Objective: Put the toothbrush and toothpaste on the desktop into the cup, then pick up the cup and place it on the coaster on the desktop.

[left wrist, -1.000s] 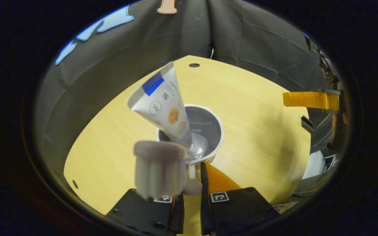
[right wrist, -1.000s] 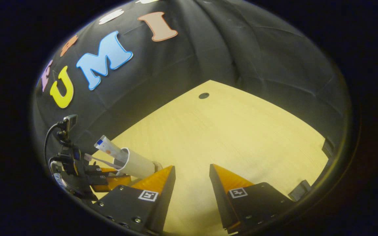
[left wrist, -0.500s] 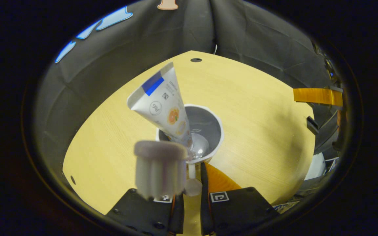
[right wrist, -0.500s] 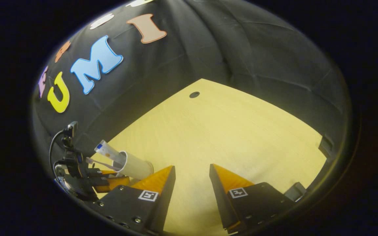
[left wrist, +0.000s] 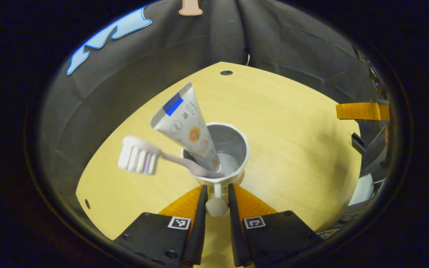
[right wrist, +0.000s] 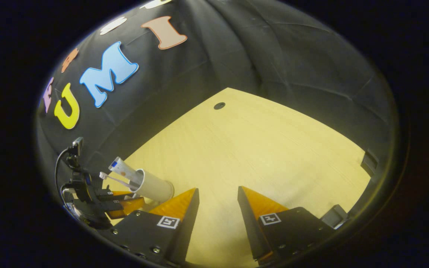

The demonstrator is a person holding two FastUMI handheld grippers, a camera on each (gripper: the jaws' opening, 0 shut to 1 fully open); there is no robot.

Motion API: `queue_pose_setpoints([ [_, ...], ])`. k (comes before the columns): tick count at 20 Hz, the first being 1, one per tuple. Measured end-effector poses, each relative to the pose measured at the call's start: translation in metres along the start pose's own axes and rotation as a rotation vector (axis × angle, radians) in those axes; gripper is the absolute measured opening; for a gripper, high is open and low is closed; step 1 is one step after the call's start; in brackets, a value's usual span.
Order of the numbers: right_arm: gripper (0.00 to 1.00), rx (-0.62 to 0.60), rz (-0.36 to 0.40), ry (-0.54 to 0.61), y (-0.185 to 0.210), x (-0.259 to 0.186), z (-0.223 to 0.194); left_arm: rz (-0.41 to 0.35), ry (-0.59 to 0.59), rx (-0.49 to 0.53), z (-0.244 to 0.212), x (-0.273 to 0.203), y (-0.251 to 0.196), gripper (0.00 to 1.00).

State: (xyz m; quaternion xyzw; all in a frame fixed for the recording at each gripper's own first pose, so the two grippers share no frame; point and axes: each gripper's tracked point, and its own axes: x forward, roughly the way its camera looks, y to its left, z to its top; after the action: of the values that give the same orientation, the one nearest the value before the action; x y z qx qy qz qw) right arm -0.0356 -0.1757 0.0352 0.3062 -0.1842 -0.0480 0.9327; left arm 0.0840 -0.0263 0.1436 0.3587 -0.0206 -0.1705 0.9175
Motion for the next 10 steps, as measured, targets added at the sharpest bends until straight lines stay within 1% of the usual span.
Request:
queue_pose_setpoints([
  [3,0.63,-0.014,0.019,0.002,0.01,-0.002,-0.002,0.02,-0.033,-0.018,0.005,-0.013,-0.001,0.37],
  [4,0.63,-0.021,0.027,0.003,0.014,-0.004,-0.003,0.029,-0.047,-0.028,0.007,-0.022,-0.002,0.4],
  [5,0.63,-0.03,0.036,0.002,0.019,-0.006,-0.002,0.036,-0.061,-0.036,0.008,-0.03,-0.001,0.37],
  [6,0.63,-0.04,0.046,0.0,0.025,-0.008,-0.002,0.045,-0.073,-0.041,0.008,-0.038,-0.001,0.43],
  [7,0.63,-0.053,0.056,-0.003,0.031,-0.01,-0.001,0.054,-0.089,-0.049,0.008,-0.046,-0.001,0.43],
  [8,0.63,-0.071,0.067,-0.007,0.038,-0.012,-0.001,0.069,-0.108,-0.059,0.006,-0.055,-0.001,0.42],
  [10,0.63,-0.117,0.091,-0.028,0.054,-0.018,0.005,0.12,-0.161,-0.089,0.008,-0.077,0.006,0.43],
])
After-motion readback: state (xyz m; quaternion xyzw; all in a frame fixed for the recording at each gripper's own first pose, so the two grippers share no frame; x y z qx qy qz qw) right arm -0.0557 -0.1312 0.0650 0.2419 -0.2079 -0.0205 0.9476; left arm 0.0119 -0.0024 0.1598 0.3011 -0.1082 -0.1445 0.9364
